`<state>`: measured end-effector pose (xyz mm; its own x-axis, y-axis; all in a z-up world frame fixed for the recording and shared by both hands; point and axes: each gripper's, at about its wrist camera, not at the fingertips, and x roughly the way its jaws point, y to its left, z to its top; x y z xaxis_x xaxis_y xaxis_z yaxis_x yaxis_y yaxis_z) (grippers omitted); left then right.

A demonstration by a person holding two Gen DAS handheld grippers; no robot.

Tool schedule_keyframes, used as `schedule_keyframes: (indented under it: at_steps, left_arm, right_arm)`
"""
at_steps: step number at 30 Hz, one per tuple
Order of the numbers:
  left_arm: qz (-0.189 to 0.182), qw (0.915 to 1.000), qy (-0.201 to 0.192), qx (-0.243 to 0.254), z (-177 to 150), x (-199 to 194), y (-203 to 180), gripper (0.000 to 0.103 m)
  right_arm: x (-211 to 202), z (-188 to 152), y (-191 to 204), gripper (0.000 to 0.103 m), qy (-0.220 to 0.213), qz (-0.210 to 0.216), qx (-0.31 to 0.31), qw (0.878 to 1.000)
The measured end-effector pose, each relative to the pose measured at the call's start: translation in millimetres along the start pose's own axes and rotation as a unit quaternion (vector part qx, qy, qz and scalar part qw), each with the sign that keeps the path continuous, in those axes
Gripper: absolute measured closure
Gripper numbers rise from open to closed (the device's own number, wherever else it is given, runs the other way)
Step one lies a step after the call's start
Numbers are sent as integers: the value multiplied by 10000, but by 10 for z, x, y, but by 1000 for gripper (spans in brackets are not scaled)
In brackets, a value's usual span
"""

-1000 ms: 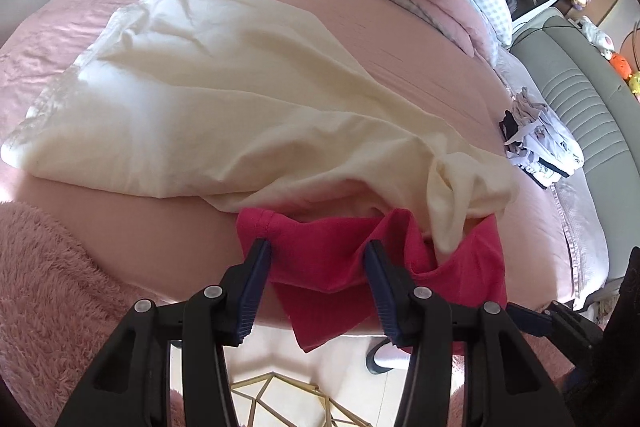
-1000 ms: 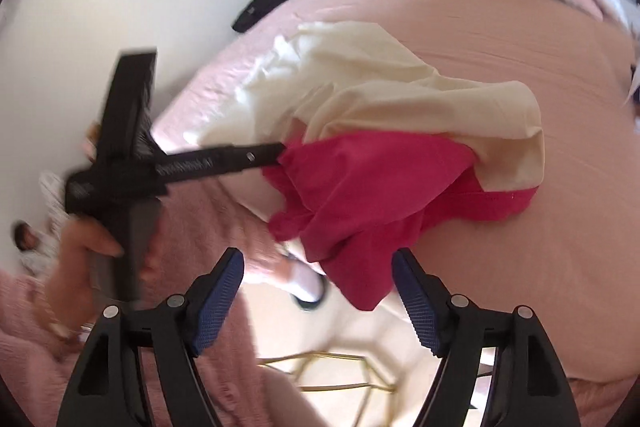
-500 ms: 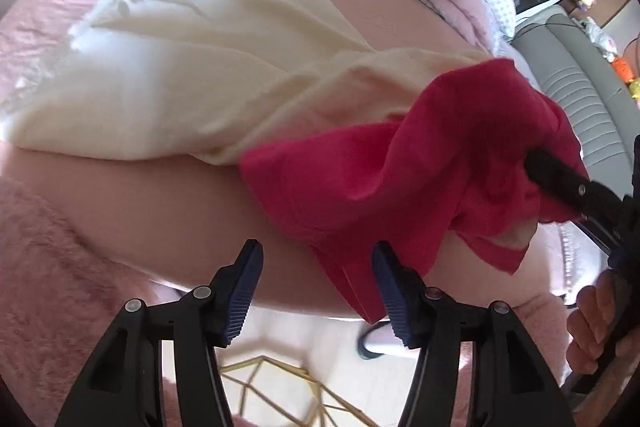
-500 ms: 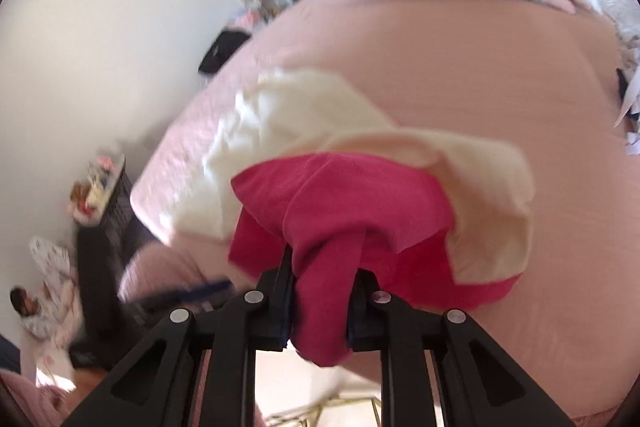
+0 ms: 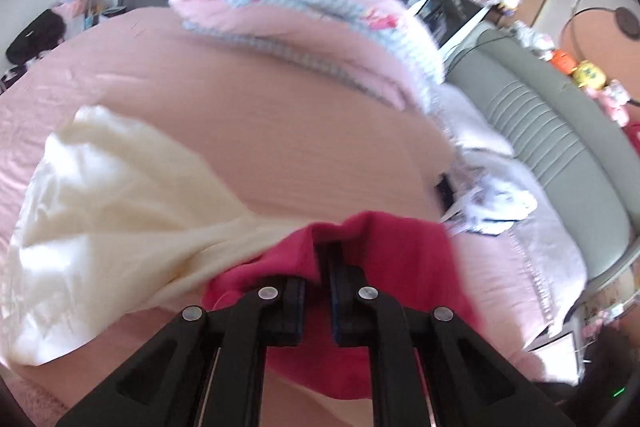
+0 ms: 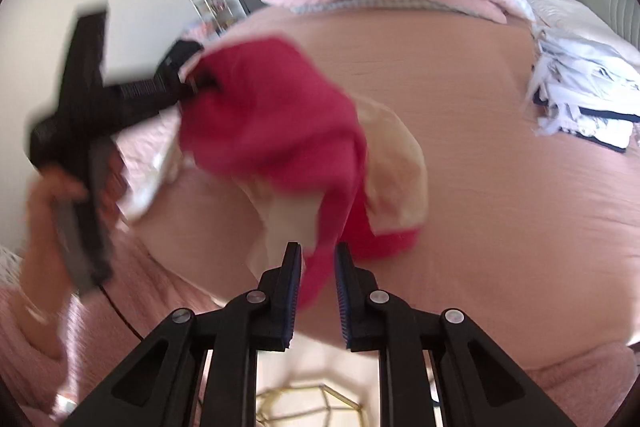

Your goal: Fold clothes

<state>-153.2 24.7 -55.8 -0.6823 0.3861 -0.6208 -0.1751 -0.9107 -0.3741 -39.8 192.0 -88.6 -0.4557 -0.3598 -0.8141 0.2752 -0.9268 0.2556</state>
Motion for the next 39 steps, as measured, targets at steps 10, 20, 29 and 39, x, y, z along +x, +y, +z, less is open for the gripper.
schedule_keyframes:
  at_steps: [10,20,29,39]
  left_arm:
    - [294,9974,624,-228,-406,44,251,91]
    - [508,9933,584,-854,-824,-344,726,67]
    - [-354,9780,947,-1827,-1176,-149,847,54]
    - [-1253,9806,776,-1294,-1110,184,98,44]
  right_arm:
    - [368,224,-15,29,-208,271,287,9990]
    - [889,616,645,95,709,1293,-547,9876]
    - [144,1464,575,95,-328,2018,151,9788]
    - [-370,1248,679,95,-579,2410,312,9683]
